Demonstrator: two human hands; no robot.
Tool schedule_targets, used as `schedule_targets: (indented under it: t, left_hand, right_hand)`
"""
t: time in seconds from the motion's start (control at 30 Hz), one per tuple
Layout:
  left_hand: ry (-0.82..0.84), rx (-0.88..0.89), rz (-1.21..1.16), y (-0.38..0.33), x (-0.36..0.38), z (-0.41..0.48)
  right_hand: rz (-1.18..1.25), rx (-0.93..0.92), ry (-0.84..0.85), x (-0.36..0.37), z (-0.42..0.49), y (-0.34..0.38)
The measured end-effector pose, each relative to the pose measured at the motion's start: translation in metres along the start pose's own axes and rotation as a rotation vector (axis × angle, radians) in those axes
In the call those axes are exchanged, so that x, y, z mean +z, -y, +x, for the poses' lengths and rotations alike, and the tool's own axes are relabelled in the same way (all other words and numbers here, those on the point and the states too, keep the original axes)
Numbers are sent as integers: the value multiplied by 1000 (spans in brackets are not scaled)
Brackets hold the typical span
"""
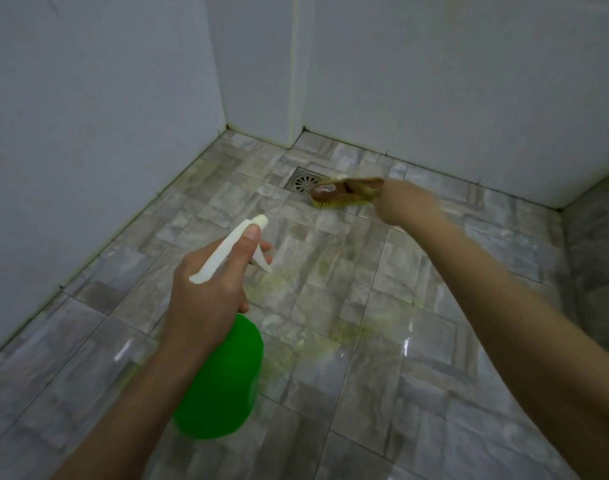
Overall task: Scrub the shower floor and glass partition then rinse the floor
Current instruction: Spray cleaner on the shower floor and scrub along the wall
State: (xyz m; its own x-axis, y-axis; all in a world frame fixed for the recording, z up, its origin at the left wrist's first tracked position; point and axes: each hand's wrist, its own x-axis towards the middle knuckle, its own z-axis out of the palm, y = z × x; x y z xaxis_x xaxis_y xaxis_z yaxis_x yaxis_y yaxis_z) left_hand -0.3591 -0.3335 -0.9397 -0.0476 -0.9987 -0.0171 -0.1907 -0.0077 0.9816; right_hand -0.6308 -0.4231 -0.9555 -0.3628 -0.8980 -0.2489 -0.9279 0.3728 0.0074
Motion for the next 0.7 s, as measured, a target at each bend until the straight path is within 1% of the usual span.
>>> schedule_targets:
  t: [0.1,0.2,0.27,0.37,0.43,0.5,0.57,0.63,0.7]
  left_hand:
    - [-19,-9,-10,1,-1,10]
    - [-49,-8,-18,3,-3,20]
    - [-53,2,-1,4,-5,22]
    - [-64,13,-12,9,-8,26]
    - [-63,10,-18,8,-7,28]
    - [-57,6,-19,8,-5,32]
    - [-26,5,-10,8,0,30]
    - [-9,4,-2,8,4,26]
    - [6,-6,-4,6,10,21]
  right_hand:
    - [-45,42,-19,-11,13,12]
    - [-1,-44,-72,17,44,17]
    - [65,-61,-50,20,55,17]
    - [88,-24,-41,-4,62,15]
    - [46,4,-54,-13,63,12]
    - [44,-1,-39,-8,63,3]
    - [107,-11,-40,4,67,-21]
    - [131,25,-24,1,58,-37]
    - [74,96,14,-12,42,-53]
